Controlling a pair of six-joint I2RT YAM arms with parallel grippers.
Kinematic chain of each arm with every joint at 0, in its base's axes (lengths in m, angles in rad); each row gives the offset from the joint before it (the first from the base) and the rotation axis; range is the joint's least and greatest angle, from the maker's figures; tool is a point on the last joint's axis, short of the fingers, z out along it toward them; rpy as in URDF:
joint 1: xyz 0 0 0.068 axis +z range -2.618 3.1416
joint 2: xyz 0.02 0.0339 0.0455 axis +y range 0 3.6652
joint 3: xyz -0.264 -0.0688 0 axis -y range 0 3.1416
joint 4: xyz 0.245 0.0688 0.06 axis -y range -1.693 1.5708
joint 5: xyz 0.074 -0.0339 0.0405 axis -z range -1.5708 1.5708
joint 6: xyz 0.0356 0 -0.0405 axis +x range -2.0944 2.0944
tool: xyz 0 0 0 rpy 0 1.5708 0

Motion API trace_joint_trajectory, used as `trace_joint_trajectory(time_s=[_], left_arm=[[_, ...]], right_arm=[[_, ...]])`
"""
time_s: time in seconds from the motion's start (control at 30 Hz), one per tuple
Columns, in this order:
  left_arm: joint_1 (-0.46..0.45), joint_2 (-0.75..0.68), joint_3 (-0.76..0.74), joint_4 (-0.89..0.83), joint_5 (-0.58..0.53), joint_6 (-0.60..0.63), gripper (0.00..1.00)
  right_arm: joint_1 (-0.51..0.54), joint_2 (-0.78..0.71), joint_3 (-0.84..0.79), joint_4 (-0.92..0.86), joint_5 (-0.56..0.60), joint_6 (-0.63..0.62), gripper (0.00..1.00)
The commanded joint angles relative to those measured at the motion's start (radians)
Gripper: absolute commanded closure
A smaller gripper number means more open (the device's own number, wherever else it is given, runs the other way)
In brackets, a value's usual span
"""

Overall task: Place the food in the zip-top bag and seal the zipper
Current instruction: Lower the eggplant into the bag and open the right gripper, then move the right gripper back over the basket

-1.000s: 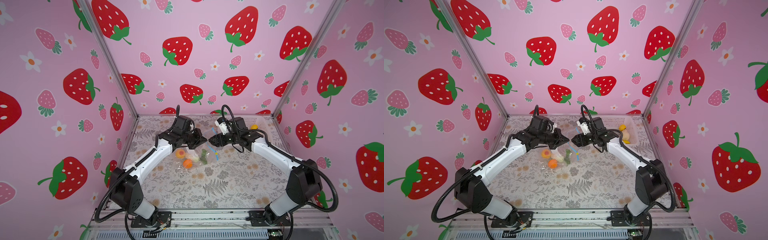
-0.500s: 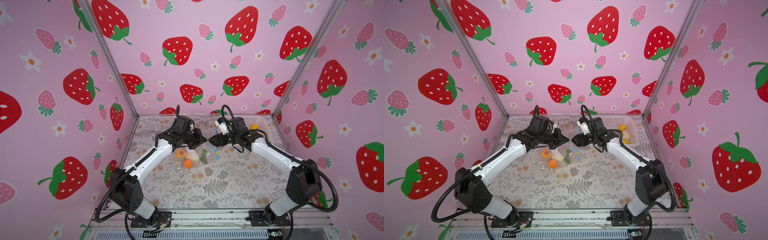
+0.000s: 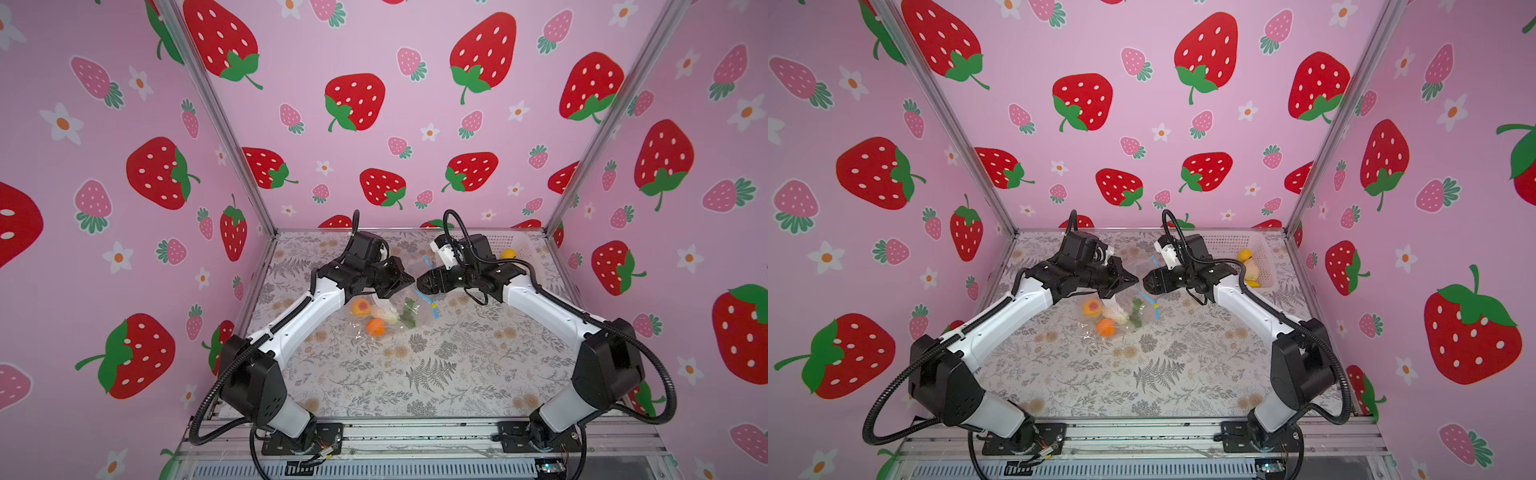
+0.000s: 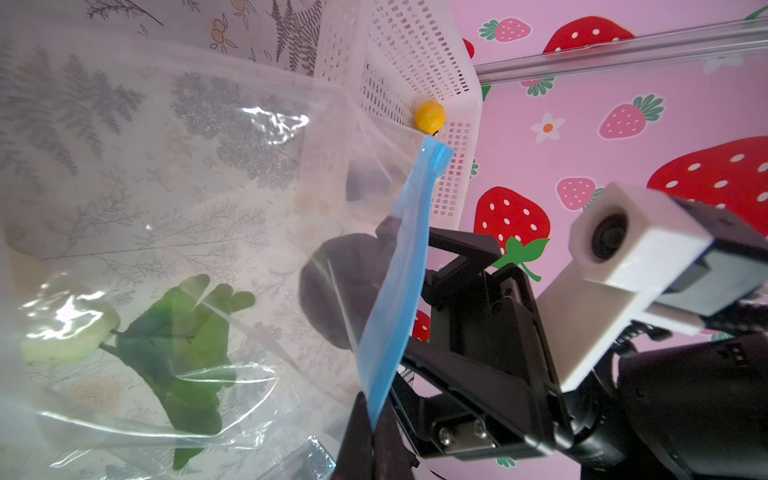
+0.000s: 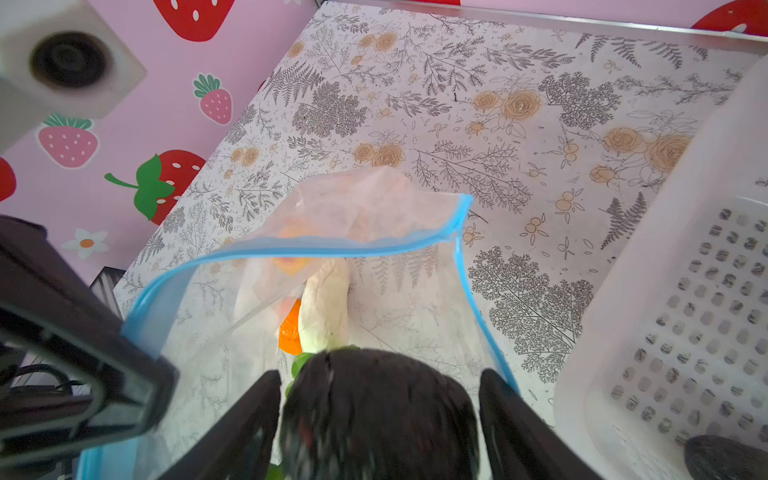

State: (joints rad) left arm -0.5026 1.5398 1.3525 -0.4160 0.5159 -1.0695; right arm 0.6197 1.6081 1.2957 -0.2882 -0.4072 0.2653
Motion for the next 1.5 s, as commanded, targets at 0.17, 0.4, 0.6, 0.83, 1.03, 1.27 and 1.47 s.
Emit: trace_joint_trajectory(time_s=[0.17,0.4,0.6,0.83,1.03,1.27,1.47], left_arm=[[-0.003,-0.012,0.032,0.017,0.005,-0.004,1.00],[-0.003,-0.012,0.032,0.017,0.006,-0.003,1.00],[-0.003,-0.014,0.027,0.017,0.005,-0.003,1.00],[-0.004,-0.012,0.022,0.017,0.006,-0.002,1.00],[-0.004,0.000,0.028,0.024,0.009,0.002,1.00],[-0.004,0.002,0.022,0.038,0.024,0.000,1.00],[-0.005,0.011,0.019,0.042,0.035,0.003,1.00]], right_arm=[[0.003,0.003,0.014,-0.014,0.010,-0.015,0.22],[0.003,0.004,0.014,-0.014,0.010,-0.016,0.22],[0.003,-0.021,0.032,-0.023,0.013,-0.012,0.22],[-0.011,-0.085,0.085,-0.032,0.040,-0.011,0.23],[-0.061,-0.119,0.117,-0.060,0.083,-0.023,0.23],[-0.182,-0.090,0.113,-0.080,0.268,-0.010,0.24],[-0.271,-0.029,0.104,-0.075,0.406,-0.018,0.24]])
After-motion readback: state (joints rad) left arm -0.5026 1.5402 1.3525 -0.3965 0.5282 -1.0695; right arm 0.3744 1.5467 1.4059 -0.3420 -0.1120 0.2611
